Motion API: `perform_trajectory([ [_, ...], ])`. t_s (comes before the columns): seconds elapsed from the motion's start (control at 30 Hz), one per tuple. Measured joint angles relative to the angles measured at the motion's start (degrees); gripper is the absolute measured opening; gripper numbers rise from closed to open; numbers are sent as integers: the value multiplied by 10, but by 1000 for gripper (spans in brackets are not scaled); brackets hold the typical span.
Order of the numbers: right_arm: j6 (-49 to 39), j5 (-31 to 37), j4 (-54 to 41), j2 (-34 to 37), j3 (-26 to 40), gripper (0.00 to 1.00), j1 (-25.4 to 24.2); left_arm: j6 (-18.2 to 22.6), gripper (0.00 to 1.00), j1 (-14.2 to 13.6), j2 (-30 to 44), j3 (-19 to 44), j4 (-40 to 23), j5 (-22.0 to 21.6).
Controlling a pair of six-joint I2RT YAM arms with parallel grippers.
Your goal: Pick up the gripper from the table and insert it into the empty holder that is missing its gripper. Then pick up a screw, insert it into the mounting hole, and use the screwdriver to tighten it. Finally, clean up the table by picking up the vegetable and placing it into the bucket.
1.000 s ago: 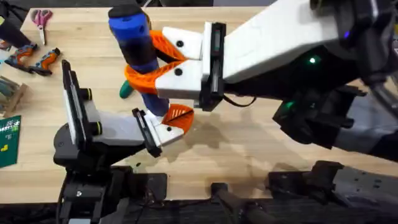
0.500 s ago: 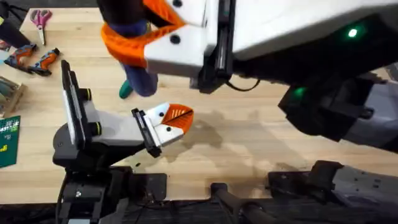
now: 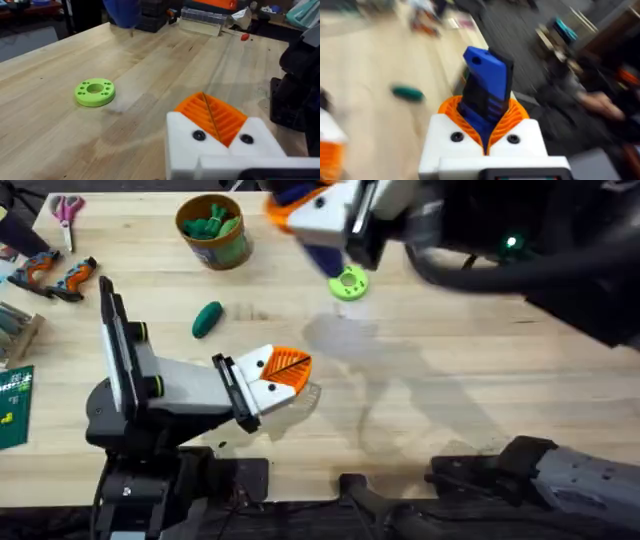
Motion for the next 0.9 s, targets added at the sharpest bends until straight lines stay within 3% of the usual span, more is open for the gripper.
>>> perform_trajectory([
  [0.2,-112,81,-54,21,1,27,-55,0,4,0,0,0,0,0],
  [0.37,-223,125,-54,82,1,27,-106,0,4,0,0,0,0,0],
  [0.57,-350,144,-26,162,1,27,-179,0,4,0,0,0,0,0],
  [0.9,-489,146,28,282,1,27,-266,0,4,0,0,0,0,0],
])
